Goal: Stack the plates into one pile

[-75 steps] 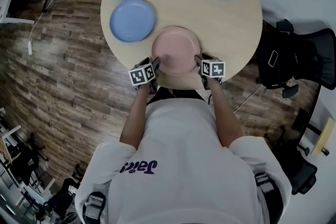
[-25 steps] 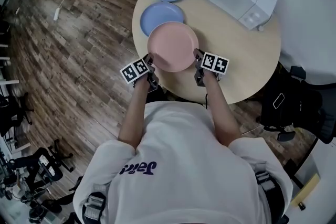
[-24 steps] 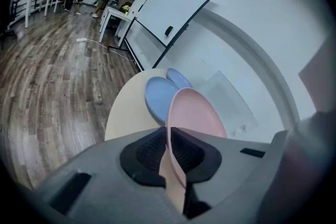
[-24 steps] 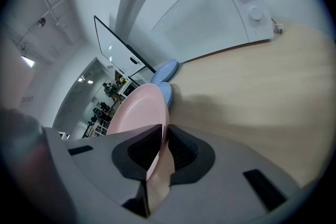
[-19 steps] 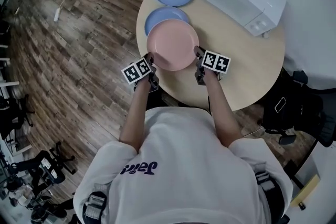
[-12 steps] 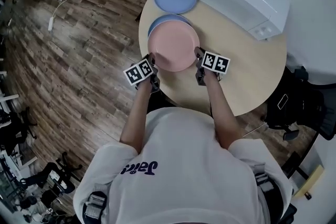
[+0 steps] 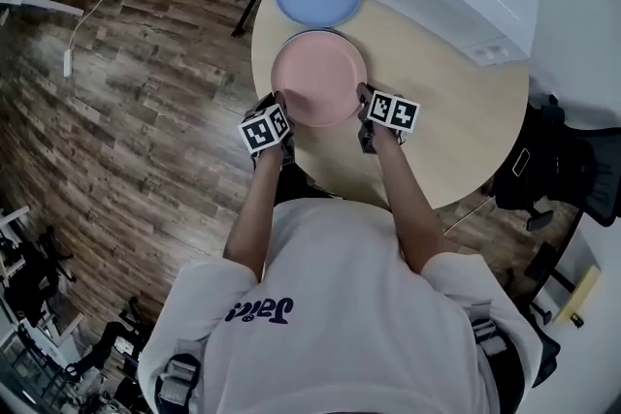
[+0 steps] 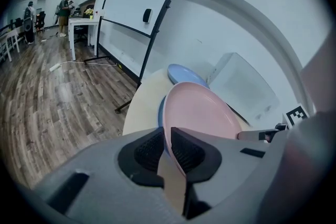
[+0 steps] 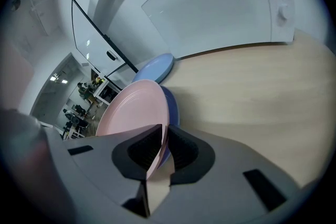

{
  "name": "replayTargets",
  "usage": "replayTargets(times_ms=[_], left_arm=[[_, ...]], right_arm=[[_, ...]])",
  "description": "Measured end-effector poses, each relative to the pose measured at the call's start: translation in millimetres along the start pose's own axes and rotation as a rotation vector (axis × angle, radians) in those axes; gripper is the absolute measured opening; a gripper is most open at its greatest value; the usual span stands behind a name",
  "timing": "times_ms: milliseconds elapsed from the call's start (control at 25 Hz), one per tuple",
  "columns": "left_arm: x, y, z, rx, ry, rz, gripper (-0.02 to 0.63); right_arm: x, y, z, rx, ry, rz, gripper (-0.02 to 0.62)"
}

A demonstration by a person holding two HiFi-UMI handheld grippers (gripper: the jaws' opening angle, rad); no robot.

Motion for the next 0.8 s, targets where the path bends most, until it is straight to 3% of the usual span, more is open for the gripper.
replayTargets(times_ms=[280,520,800], left_arm=[[-3.1,-24.1,12.4,-0.006,-0.027,0.030,0.037],[-7.8,-37.2,11.8,0.005,-0.109,0.043,0.044],[-11.3,-39.5,12.5,0.076,-0.129,0.050,0.060]], right_arm=[[-3.7,-16.4,-0.2,0.069,0.000,-0.003,0.048],[-5.2,-21.2,-3.8,0.125,-0.014,-0.035,0.048],[-6.3,-21.4,-5.8,0.162,0.006,-0.098,0.049]])
Point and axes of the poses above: the fingertips, and each gripper's own axes: y backward along the fingers, z to its left, x out of its underside, the point moved 2 cm from there along y, backward along the fingers, and after that the axes turned 4 degrees about y, right-handed, at the moved point
